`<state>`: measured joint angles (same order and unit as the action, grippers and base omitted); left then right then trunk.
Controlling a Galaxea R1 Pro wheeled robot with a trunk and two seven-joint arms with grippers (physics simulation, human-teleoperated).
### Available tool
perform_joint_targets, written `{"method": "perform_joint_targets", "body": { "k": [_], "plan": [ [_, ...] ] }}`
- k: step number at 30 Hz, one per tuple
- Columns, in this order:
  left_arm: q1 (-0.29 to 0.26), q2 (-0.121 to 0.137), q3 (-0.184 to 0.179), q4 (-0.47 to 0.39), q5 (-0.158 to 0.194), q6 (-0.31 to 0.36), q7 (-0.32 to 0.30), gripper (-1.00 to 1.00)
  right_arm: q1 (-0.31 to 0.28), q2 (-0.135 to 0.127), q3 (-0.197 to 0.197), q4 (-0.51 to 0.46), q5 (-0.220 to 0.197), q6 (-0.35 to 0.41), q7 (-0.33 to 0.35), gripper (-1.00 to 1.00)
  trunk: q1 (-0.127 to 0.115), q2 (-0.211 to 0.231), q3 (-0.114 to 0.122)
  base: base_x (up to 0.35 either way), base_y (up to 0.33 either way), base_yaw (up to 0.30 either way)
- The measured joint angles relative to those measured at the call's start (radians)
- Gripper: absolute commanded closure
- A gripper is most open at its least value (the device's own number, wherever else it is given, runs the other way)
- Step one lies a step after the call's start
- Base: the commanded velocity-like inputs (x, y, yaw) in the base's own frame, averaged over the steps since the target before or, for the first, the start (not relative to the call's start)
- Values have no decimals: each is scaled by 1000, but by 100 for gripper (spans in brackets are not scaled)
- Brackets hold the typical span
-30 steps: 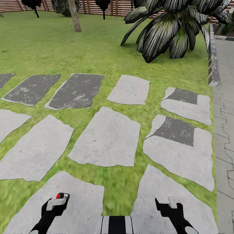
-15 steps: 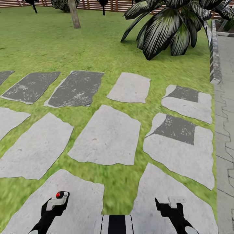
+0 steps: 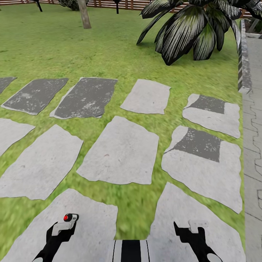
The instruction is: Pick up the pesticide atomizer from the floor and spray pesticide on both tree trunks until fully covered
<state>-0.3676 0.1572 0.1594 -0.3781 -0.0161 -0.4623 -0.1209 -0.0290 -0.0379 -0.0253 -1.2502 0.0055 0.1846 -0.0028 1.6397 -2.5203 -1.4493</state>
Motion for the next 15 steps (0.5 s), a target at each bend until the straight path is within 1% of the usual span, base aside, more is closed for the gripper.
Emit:
{"method": "perform_joint_targets", "body": {
  "k": [15],
  "plan": [
    [0, 0, -1, 0, 0, 0, 0, -100, 0, 0, 0, 0, 0, 0, 0, -100, 0, 0, 0, 29, 2, 0]
  ]
}}
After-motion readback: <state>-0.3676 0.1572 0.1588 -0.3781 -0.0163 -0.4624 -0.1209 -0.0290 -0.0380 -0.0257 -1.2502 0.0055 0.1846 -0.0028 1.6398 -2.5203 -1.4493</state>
